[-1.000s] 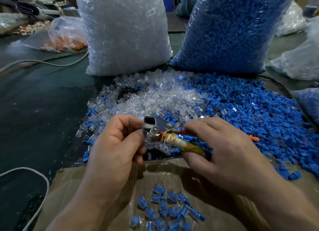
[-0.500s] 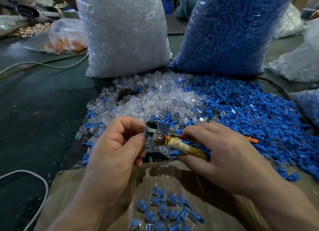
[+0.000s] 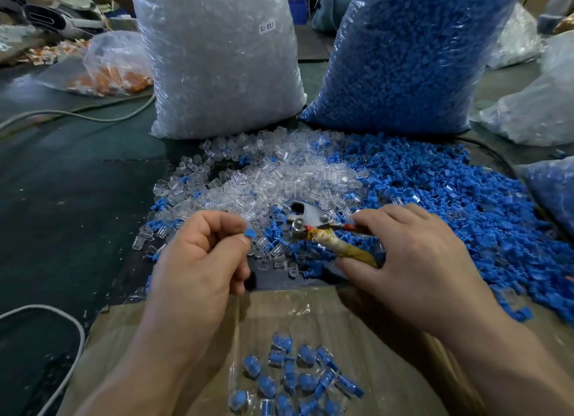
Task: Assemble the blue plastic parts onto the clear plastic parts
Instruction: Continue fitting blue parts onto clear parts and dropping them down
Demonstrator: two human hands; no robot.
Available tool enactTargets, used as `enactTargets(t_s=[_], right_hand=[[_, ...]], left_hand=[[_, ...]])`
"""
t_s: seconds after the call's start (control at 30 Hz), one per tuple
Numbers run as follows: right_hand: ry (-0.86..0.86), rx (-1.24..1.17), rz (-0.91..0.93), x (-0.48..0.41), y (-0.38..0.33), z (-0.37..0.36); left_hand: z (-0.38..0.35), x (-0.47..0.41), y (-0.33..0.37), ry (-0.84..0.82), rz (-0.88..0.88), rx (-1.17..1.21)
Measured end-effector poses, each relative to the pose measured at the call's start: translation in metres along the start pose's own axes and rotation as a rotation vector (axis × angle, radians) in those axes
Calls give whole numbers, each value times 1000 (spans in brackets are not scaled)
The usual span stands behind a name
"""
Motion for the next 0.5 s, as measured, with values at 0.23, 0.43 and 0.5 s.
enactTargets(t_s=[0.23,0.43,0.5], right_hand=[[-46,125,-62,-9,10,-10],[119,-141,178,5,-42,6],[128,-189,306,11,-63,2]], left_hand=[[-21,13,-7,-101,54,-200],[-27,20,-2,-89,-58,-288],[-29,22,1,-104,-101,-289]])
Point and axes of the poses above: each hand's wrist, its own x-axis away from the middle knuckle, its own z-axis out of the back of the hand, y = z × x, the point moved 9 cm from there along -x, towards the middle knuckle, and after that the axes turned 10 degrees about y, right-handed, at the moved point
